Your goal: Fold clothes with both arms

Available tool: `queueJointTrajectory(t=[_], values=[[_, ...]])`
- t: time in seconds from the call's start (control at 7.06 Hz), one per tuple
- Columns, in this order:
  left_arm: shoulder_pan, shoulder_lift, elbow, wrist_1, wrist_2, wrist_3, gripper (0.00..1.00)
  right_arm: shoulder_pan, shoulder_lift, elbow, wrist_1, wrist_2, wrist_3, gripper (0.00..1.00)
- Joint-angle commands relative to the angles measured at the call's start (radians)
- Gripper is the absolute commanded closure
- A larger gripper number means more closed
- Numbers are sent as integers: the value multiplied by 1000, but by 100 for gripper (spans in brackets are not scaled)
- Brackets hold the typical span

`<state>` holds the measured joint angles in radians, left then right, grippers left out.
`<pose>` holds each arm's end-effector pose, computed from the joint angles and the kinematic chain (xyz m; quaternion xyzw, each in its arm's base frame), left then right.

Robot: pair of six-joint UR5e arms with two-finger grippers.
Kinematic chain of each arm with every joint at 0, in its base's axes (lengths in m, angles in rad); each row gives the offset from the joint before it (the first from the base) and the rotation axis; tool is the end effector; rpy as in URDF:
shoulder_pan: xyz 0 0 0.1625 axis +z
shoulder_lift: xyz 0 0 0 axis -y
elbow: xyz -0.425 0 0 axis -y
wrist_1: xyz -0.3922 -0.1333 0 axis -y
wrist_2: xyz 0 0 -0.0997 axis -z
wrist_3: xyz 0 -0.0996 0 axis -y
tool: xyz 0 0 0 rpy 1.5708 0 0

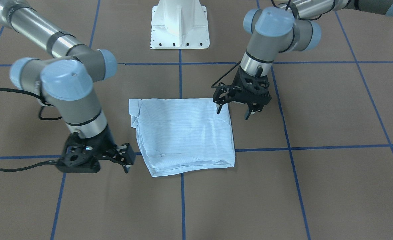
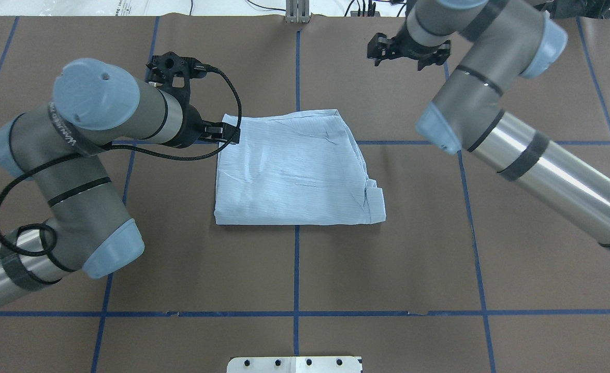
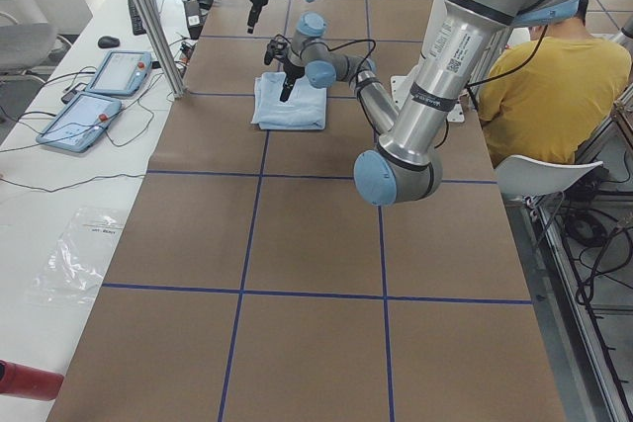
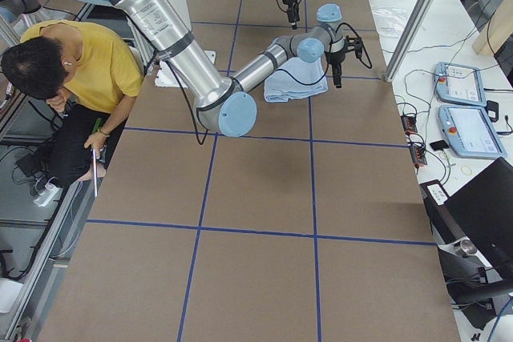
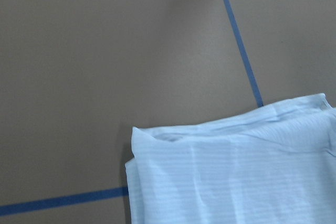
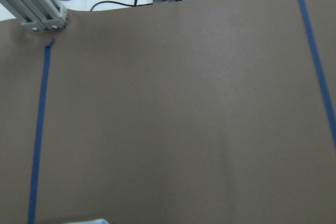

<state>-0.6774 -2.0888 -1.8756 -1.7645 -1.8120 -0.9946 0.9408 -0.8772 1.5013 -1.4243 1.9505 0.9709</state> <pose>0.4082 -0.4689 0.2104 0.1983 0.4529 0.0146 0.8691 -0.3498 -0.6434 0.2570 0.1315 -0.3867 0.0845 0.9089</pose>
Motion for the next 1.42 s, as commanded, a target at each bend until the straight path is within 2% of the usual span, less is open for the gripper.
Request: queueJointTrajectory(t=[0.0, 0.14, 0.28, 0.42, 0.57, 0.71, 0.85, 0.99, 1.13, 1.27], values=[[-26, 74, -262, 271, -20, 217, 0, 195, -188, 248, -236, 157, -365, 0], [-92, 100, -304, 333, -24, 328, 0, 273, -297, 302, -254, 183, -529, 0], [-181, 127, -307, 368, -68, 487, 0, 361, -383, 307, -254, 246, -689, 0], [-295, 198, -306, 367, -114, 692, 0, 436, -473, 306, -248, 280, -836, 0], [-444, 257, -284, 367, -203, 884, 0, 514, -579, 306, -242, 294, -907, 0], [-576, 315, -257, 358, -301, 915, 0, 582, -654, 297, -240, 342, -919, 0], [-615, 448, -226, 349, -291, 913, 0, 605, -765, 304, -239, 338, -919, 0], [-652, 478, -133, 285, -284, 913, 0, 642, -817, 303, -193, 343, -913, 0], [-712, 484, -99, 228, -291, 918, 0, 645, -880, 298, -111, 346, -913, 0], [-732, 531, -83, 215, -359, 921, 0, 664, -894, 315, -99, 364, -910, 0]])
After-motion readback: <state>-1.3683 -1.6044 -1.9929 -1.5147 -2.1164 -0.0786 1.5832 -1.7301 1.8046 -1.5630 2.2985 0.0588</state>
